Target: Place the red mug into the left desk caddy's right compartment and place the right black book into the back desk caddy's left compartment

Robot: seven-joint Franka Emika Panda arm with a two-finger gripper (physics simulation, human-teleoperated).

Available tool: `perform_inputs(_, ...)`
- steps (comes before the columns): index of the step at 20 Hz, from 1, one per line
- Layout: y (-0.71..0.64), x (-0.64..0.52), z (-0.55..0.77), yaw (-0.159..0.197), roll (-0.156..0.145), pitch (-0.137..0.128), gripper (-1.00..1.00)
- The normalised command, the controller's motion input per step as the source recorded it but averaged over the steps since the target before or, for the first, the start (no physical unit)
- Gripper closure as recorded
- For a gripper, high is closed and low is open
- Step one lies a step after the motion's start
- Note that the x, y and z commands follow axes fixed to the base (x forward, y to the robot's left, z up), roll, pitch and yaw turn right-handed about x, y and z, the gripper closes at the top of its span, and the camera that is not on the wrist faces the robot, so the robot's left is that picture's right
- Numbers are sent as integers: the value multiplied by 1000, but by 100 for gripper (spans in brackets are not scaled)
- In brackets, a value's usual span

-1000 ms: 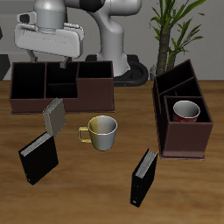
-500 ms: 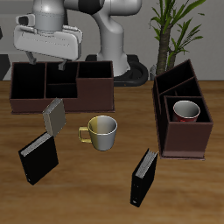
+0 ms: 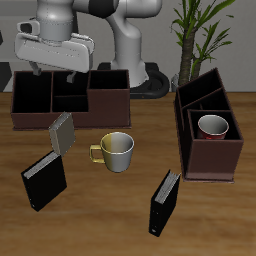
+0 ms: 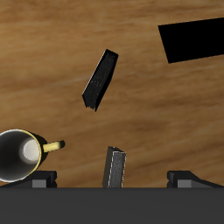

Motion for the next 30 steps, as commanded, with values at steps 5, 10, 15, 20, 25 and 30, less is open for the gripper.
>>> perform_inputs(5, -19, 95, 96, 92, -5, 43, -100)
perform_inputs(10, 173, 75, 41, 98, 45, 12, -100)
perform_inputs(15, 270, 92, 132, 71, 0, -69, -100)
perform_inputs(20, 579, 134, 253, 28, 46, -67, -100)
perform_inputs(25, 290, 266, 95, -1, 22, 5, -100)
perform_inputs(30, 107, 299, 114, 9, 61, -13, -100)
